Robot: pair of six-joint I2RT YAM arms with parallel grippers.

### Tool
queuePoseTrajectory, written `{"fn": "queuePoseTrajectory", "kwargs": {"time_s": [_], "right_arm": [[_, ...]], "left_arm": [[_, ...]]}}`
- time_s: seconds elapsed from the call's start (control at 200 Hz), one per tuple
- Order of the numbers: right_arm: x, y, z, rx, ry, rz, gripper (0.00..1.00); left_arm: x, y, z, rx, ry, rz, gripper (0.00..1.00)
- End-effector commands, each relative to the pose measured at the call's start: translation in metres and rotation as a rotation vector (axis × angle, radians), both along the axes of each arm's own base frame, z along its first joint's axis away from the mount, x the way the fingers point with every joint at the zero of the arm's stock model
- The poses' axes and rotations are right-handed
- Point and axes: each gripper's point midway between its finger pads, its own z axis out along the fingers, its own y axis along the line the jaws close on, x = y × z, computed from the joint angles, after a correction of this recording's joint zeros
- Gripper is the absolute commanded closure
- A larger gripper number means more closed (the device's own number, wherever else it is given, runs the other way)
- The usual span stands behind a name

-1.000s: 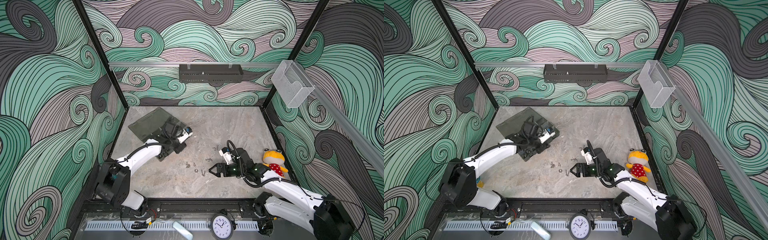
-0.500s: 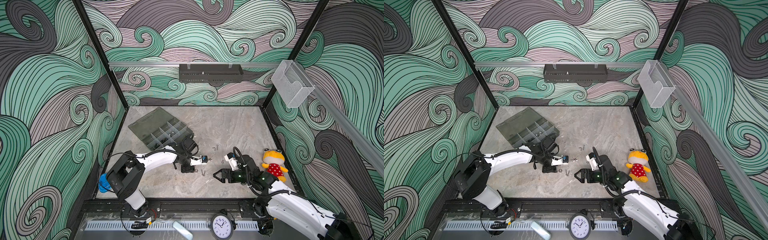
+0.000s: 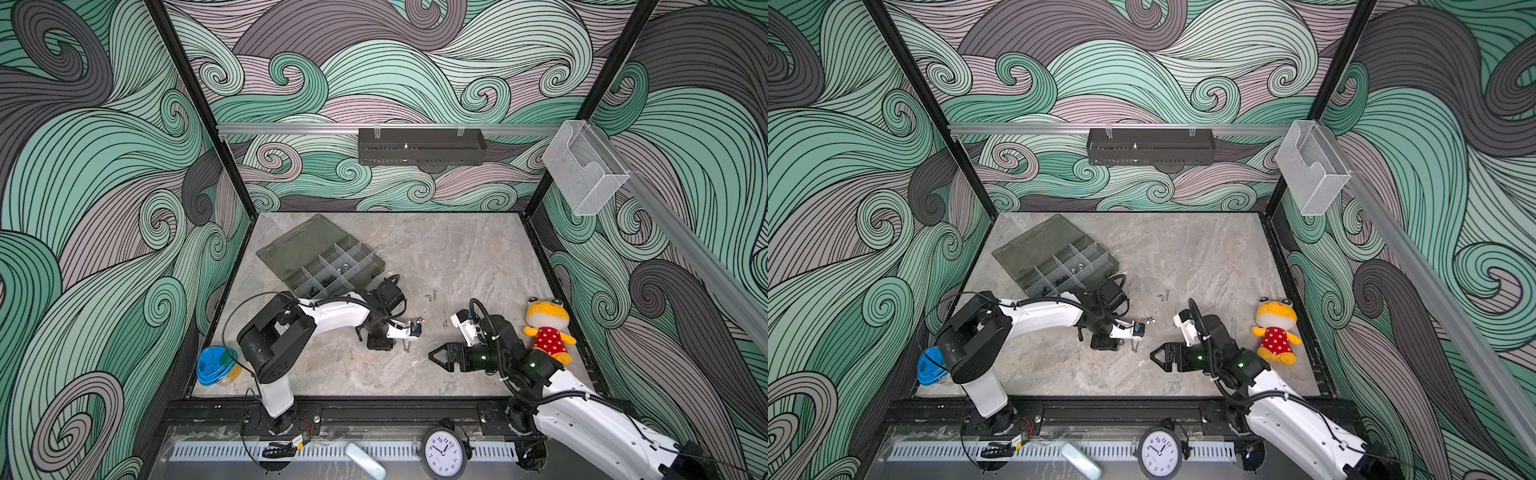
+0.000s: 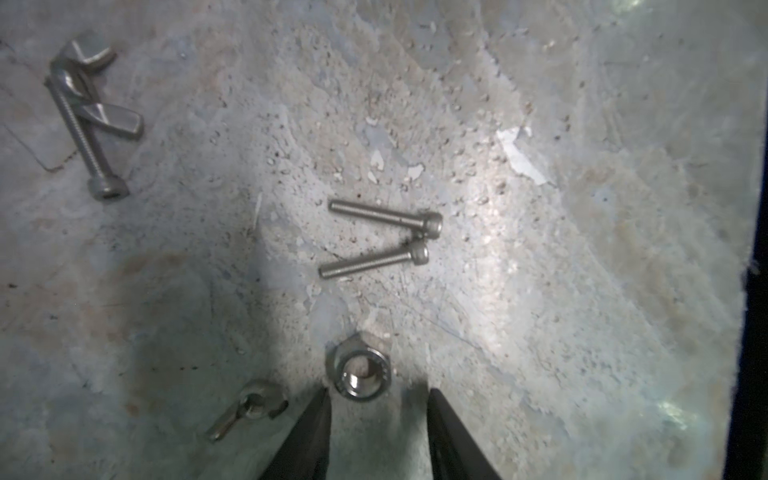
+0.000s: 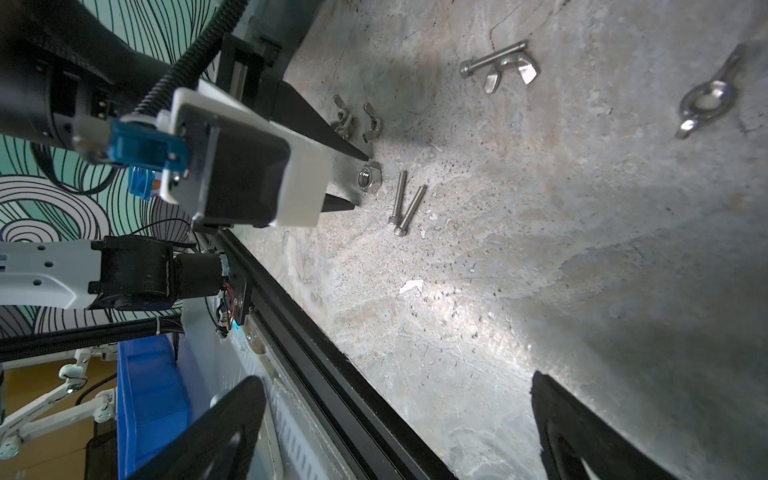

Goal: Sort the screws and nuts into containers
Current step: Pick up the nut from the bottom-center of the table.

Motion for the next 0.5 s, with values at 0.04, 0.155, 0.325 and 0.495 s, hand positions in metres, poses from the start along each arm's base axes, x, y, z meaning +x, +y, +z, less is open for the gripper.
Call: {"fn": "queuePoseTrajectory", "kwargs": {"time_s": [0.04, 0.155, 0.325, 0.495], "right_arm": [[-0.0014, 0.0008, -0.0013, -0.004, 0.002, 0.017, 0.0], [-0.0004, 0.0014, -0.0022, -0.008, 0.003, 0.019, 0.0], [0.0007, 0.0018, -0.0031, -0.013, 0.005, 0.019, 0.0], [0.002, 0.0026, -0.0021, -0.012, -0.001, 0.021, 0.0]], "left_arm": [[0.0068, -0.0033, -0.0009, 0.04, -0.027, -0.02, 0.58], [0.0075, -0.005, -0.0032, 0.053, -0.031, -0.025, 0.58], [0.0042, -0.0087, -0.0034, 0.051, -0.029, -0.037, 0.58], [0.002, -0.0107, -0.0046, 0.055, -0.032, -0.048, 0.62]]}}
